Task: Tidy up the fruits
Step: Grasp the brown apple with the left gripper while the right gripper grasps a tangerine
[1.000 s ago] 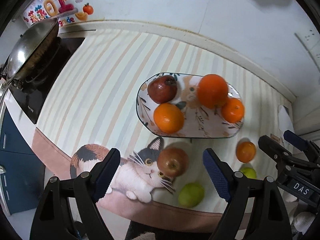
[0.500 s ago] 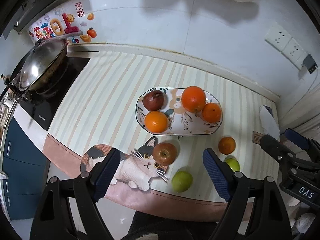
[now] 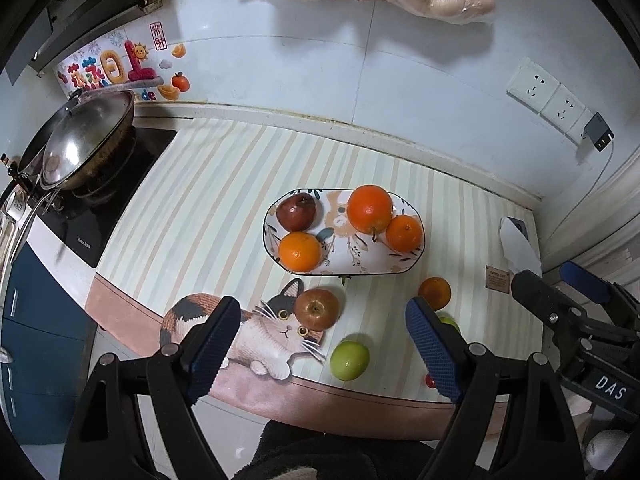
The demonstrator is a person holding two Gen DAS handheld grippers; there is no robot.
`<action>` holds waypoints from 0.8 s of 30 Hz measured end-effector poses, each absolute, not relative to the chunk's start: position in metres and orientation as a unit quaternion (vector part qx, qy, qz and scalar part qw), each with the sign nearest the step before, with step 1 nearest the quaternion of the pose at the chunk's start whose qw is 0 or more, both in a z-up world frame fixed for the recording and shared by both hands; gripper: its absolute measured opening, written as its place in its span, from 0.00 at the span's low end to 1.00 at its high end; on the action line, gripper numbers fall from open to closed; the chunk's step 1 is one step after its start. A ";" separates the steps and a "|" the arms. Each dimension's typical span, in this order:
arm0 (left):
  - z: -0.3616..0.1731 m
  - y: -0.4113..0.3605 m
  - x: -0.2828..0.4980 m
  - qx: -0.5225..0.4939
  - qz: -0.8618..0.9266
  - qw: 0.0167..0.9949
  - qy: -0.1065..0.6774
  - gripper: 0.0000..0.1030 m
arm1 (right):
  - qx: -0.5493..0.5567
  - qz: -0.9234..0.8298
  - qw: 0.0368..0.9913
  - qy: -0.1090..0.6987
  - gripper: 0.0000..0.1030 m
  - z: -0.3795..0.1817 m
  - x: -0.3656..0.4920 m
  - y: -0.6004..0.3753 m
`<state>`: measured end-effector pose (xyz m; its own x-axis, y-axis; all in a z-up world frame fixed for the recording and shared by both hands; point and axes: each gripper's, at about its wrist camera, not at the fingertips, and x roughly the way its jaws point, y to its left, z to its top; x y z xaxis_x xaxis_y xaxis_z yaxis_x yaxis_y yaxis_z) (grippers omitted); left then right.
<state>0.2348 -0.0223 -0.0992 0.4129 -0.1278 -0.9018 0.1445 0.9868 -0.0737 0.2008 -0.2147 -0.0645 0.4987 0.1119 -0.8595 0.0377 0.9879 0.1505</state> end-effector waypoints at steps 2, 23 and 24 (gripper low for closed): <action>-0.105 -0.022 0.239 0.008 -0.077 0.838 0.540 0.82 | 0.079 0.021 0.860 0.504 0.91 -0.070 0.204 -0.217; -0.284 -0.019 0.306 -0.004 -0.055 0.729 0.683 0.82 | 0.169 -0.053 0.743 0.645 0.91 -0.299 0.273 -0.296; -0.288 -0.021 0.308 -0.003 -0.058 0.727 0.684 0.82 | 0.174 -0.053 0.741 0.647 0.90 -0.307 0.274 -0.296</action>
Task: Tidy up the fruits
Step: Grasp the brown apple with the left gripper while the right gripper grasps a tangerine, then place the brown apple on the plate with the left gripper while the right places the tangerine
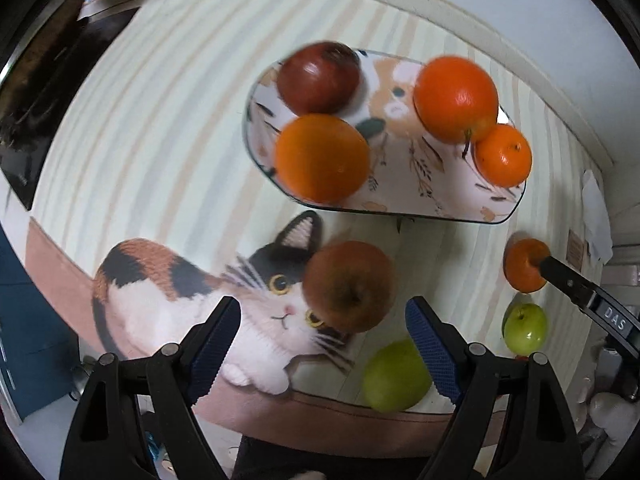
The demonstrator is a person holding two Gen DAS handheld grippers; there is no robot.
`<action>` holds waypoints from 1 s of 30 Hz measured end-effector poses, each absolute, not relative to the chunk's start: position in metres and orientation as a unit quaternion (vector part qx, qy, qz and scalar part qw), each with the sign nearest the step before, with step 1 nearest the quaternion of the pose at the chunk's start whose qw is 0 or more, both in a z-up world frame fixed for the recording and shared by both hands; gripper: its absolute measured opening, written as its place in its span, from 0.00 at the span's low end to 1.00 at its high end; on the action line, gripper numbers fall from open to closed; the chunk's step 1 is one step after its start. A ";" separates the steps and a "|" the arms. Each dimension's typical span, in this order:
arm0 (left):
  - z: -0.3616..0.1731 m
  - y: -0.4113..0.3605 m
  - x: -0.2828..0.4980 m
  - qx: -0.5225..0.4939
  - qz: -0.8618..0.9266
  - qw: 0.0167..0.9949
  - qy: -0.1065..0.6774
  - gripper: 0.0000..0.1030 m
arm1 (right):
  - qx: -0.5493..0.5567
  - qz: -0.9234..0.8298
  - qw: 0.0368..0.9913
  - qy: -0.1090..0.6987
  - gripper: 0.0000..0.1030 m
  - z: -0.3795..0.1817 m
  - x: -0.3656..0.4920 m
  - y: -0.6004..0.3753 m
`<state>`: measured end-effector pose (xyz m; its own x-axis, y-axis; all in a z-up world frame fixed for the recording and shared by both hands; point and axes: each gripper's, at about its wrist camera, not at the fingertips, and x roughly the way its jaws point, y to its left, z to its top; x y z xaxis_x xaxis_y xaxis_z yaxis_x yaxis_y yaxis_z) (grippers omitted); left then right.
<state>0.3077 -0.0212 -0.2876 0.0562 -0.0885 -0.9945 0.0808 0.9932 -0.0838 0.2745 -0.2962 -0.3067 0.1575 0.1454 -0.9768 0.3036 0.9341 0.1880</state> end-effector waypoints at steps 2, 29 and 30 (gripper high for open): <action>-0.298 -0.029 0.311 -0.001 -0.065 0.719 0.692 0.82 | 0.182 -0.052 0.733 0.654 0.87 -0.320 0.277 -0.296; -0.281 -0.045 0.318 -0.019 -0.096 0.734 0.672 0.62 | 0.149 0.000 0.757 0.636 0.55 -0.321 0.310 -0.252; -0.272 -0.045 0.321 -0.028 -0.103 0.736 0.669 0.62 | 0.153 0.001 0.758 0.633 0.55 -0.318 0.310 -0.253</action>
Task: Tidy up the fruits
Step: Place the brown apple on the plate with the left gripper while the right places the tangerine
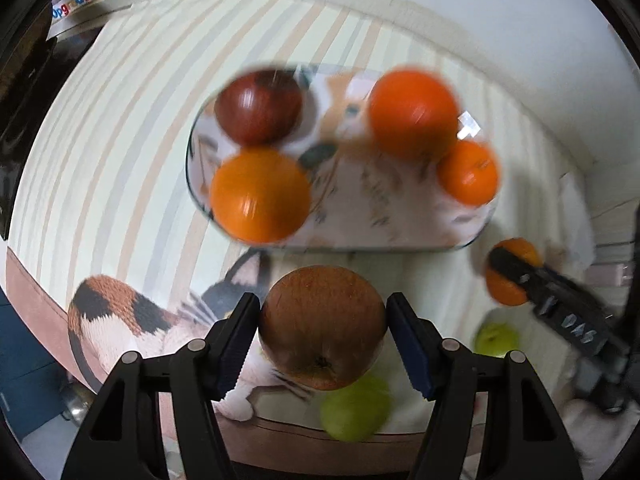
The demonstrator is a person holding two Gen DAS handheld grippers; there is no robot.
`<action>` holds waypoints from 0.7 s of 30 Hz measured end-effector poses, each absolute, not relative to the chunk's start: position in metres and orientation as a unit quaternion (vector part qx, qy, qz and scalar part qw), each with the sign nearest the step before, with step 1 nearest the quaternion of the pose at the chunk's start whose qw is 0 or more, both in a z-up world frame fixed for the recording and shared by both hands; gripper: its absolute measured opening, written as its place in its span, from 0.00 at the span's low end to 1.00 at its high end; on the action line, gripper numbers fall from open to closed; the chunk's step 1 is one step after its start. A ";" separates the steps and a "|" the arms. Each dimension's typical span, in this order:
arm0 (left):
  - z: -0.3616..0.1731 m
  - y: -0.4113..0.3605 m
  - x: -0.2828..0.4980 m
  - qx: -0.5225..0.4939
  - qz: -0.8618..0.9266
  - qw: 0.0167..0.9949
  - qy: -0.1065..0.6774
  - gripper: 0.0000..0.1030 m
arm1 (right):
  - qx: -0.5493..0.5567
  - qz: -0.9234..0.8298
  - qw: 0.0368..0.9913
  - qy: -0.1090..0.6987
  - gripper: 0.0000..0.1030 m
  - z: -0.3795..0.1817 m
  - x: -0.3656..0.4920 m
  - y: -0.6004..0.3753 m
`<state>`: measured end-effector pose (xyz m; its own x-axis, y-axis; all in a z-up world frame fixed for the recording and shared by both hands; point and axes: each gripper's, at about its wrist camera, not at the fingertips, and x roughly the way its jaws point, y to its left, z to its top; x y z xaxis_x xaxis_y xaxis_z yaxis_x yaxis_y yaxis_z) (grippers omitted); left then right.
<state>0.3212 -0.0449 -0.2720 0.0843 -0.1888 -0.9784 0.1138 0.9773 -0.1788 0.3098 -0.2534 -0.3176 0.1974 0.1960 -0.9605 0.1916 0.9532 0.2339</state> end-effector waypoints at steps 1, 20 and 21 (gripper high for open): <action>-0.260 -0.045 0.329 -0.038 -0.114 0.738 0.664 0.62 | 0.158 0.004 0.761 0.629 0.54 -0.312 0.312 -0.255; -0.288 -0.066 0.503 -0.035 -0.106 0.679 0.726 0.62 | 0.162 0.004 0.769 0.619 0.55 -0.292 0.443 -0.272; -0.291 -0.068 0.503 -0.034 -0.104 0.675 0.730 0.61 | 0.161 0.003 0.767 0.622 0.55 -0.297 0.445 -0.273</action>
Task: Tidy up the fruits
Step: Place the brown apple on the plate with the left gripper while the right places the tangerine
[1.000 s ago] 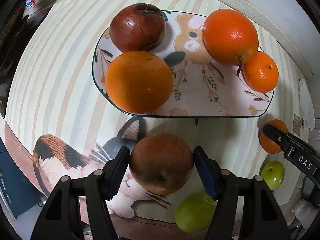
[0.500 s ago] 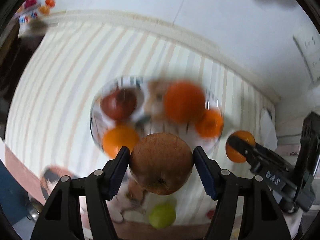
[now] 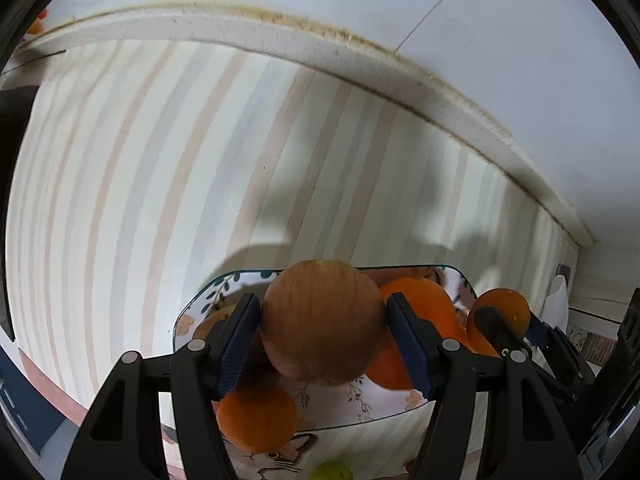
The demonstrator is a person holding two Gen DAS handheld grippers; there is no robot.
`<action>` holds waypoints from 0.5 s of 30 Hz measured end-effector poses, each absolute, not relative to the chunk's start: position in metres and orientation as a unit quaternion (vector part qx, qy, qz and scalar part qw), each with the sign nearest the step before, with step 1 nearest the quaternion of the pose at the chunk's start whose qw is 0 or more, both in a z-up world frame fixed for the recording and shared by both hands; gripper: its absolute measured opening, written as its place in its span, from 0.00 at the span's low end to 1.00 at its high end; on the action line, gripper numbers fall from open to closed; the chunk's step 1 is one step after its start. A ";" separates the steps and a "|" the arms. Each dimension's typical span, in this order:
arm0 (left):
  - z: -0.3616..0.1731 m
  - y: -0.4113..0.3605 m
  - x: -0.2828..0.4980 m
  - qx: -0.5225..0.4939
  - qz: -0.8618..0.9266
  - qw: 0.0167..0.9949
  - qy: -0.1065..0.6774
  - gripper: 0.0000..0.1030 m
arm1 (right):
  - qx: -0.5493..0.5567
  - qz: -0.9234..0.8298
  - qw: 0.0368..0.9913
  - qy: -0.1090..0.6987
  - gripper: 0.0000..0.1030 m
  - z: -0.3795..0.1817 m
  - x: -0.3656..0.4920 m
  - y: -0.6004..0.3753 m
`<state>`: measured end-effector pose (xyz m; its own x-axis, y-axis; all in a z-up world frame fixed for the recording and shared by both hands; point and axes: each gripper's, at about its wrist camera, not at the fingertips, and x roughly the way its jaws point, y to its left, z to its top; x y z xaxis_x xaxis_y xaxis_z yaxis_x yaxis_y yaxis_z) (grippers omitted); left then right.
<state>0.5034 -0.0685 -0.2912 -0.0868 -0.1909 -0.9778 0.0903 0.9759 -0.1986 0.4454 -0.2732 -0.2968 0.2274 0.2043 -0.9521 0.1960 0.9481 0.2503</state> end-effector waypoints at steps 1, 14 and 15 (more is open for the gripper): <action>-0.294 -0.071 0.505 -0.034 -0.105 0.674 0.731 0.61 | 0.160 0.002 0.764 0.625 0.55 -0.301 0.448 -0.274; -0.284 -0.075 0.500 -0.002 -0.093 0.694 0.714 0.61 | 0.149 0.005 0.739 0.656 0.58 -0.325 0.468 -0.272; -0.281 -0.074 0.498 -0.003 -0.093 0.697 0.711 0.62 | 0.155 0.006 0.736 0.659 0.58 -0.326 0.469 -0.273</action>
